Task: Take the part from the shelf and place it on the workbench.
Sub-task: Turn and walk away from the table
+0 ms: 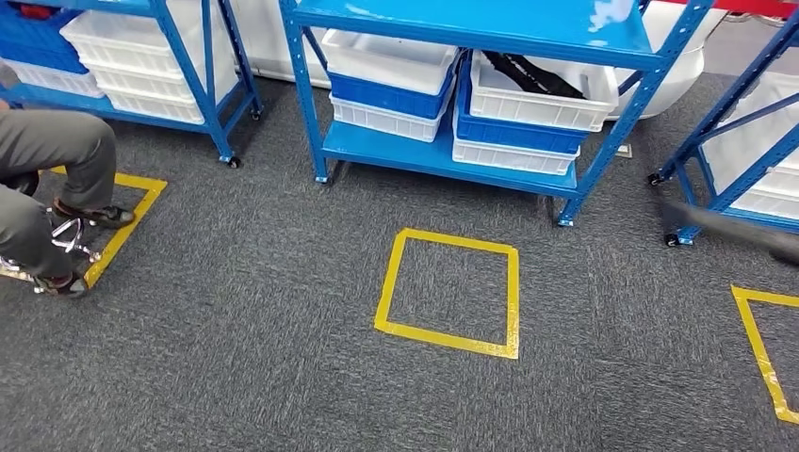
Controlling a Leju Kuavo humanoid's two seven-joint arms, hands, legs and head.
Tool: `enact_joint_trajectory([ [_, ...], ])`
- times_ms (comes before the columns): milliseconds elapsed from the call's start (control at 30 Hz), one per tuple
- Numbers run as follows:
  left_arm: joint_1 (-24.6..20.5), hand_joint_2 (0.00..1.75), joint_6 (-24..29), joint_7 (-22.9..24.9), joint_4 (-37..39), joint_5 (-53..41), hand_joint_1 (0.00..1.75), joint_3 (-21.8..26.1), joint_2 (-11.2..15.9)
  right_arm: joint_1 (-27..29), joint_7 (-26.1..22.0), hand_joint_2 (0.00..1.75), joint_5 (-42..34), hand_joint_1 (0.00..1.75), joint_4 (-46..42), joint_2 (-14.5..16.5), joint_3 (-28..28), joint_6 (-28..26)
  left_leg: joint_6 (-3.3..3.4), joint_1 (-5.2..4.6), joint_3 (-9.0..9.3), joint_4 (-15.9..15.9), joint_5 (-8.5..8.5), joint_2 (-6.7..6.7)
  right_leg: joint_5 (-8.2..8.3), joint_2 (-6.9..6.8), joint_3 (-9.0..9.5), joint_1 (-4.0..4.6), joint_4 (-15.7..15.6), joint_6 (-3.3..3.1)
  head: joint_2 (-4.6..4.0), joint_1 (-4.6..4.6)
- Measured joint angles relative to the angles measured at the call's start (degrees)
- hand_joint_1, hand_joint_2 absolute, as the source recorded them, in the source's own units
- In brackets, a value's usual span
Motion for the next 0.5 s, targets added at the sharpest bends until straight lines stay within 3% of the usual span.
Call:
enact_joint_trajectory([
  [67, -0.1, 0.0, 0.0, 0.0, 0.0, 0.0, 0.0, 0.0, -0.1, -0.2, 0.0, 0.0, 0.1, 0.0, 0.0, 0.0, 0.0, -0.1, 0.99, -0.19, 0.5, -0.3, -0.36, 0.01, -1.45, 0.0, -1.31, -0.04, 3.2, 0.0, 0.0, 0.13],
  [167, -0.2, 0.0, 0.0, -0.1, 0.0, -0.1, 0.0, 0.0, 0.0, -0.1, 0.0, 0.0, 0.1, 0.0, 0.0, 0.0, 0.0, -0.1, 2.23, -0.6, 1.24, -0.4, -1.18, -0.01, -5.15, 0.02, -9.27, -0.07, 15.9, -0.72, 0.0, 0.24],
  [200, -0.2, 0.0, 0.0, -0.1, 0.0, -0.2, 0.0, 0.0, -0.1, 0.0, 0.0, 0.0, 0.1, 0.0, 0.0, 0.0, 0.0, -0.1, 2.45, -0.78, 1.55, -0.4, -1.47, -0.13, -5.33, 0.02, -11.71, 0.02, 18.6, -0.6, 0.0, 0.25],
  [233, -0.2, 0.0, -0.1, -0.1, 0.0, -0.2, 0.0, 0.0, -0.1, 0.2, 0.0, 0.0, 0.1, 0.0, 0.0, -0.1, 0.0, -0.1, 2.55, -0.94, 1.93, -0.4, -1.76, -0.3, -4.4, 0.02, -13.05, 0.13, 19.1, -0.27, 0.0, 0.25],
  [267, -0.2, 0.0, -0.1, -0.1, 0.0, -0.2, 0.0, 0.0, -0.1, 0.3, 0.0, 0.0, 0.1, 0.0, 0.0, -0.1, 0.0, -0.1, 2.55, -1.06, 2.41, -0.4, -2.05, -0.46, -2.47, 0.02, -13.24, 0.26, 17.2, 0.14, 0.0, 0.26],
  [333, -0.2, 0.0, -0.1, -0.1, 0.0, -0.2, 0.0, 0.0, -0.2, 0.4, 0.0, 0.0, 0.1, 0.0, 0.0, -0.1, 0.0, -0.1, 2.29, -1.26, 3.29, -0.4, -2.63, -0.65, 2.55, 0.0, -11.58, 0.52, 9.8, 0.55, 0.0, 0.31],
  [400, -0.2, 0.0, -0.1, 0.0, 0.0, -0.3, 0.0, 0.0, -0.2, 0.3, 0.1, 0.0, 0.4, 0.0, 0.0, -0.2, 0.0, -0.2, 1.75, -1.55, 3.82, -0.4, -3.2, -0.75, 5.64, 0.0, -10.33, 0.93, 4.8, -0.27, 0.0, 0.31],
  [433, -0.3, 0.0, -0.1, 0.0, 0.0, -0.3, 0.0, 0.0, -0.2, 0.3, 0.2, 0.0, 0.6, 0.0, 0.0, -0.2, 0.0, -0.3, 1.52, -1.69, 3.96, -0.5, -3.41, -0.79, 6.21, 0.01, -10.22, 1.11, 4.0, -0.9, 0.0, 0.31],
  [500, -0.2, 0.0, 0.0, 0.1, 0.0, -0.5, 0.0, 0.0, -0.2, 0.3, 0.3, 0.0, 1.0, 0.0, 0.0, -0.3, 0.0, -0.6, 1.66, -1.64, 4.12, -0.8, -3.41, -0.76, 6.59, 0.04, -9.89, 1.18, 3.6, -1.67, 0.0, 0.24],
])
